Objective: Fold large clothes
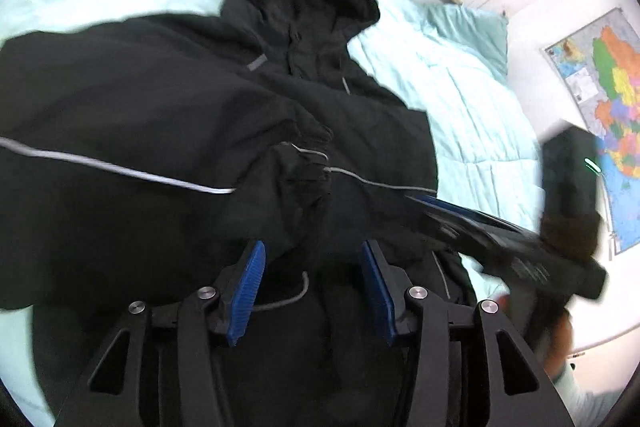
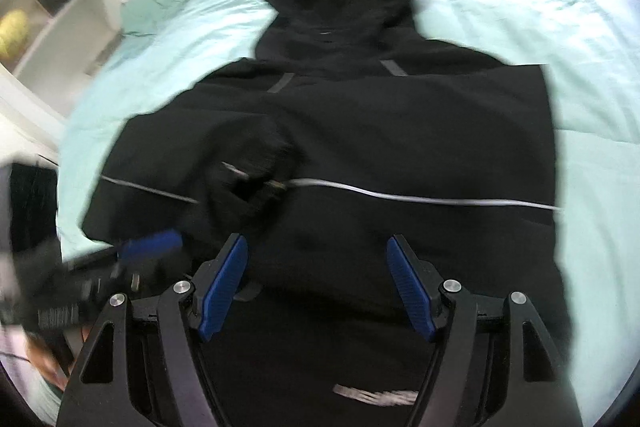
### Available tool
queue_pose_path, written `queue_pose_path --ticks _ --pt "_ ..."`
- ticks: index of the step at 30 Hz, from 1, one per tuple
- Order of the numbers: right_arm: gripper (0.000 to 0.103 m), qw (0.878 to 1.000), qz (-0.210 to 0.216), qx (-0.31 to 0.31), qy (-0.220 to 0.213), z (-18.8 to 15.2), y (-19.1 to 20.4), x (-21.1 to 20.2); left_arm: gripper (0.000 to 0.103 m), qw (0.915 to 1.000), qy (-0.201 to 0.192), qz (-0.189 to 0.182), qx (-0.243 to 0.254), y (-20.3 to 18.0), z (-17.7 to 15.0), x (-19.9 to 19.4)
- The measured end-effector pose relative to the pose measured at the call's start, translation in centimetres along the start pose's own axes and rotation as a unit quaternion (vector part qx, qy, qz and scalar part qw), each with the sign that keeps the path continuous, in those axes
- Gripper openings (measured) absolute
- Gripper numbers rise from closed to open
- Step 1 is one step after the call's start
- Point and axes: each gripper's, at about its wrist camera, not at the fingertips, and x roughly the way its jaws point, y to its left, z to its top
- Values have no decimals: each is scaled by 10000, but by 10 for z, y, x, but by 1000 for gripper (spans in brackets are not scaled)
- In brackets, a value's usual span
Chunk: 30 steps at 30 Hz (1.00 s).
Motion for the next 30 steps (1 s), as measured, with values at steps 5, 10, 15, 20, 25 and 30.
queue_pose_path --ticks 5,10,15,20,25,30 --pt "75 9973 517 338 404 26 23 54 54 9972 -489 547 -104 16 -1 -48" --pt "44 9878 1191 863 509 38 25 86 54 9908 -904 987 -209 34 2 -86" --pt "33 9968 742 297 -20 42 36 40 54 9826 -1216 1349 -382 56 17 -104" --pt "32 9954 -190 -75 -933 43 3 -49 54 9801 -1180 1584 -176 67 46 -73" --pt "32 9862 -1337 -102 -974 33 -62 -68 53 9850 -521 1646 -32 73 61 0" --pt "32 9886 -1496 132 -61 21 -117 14 54 9703 -297 2391 199 82 62 42"
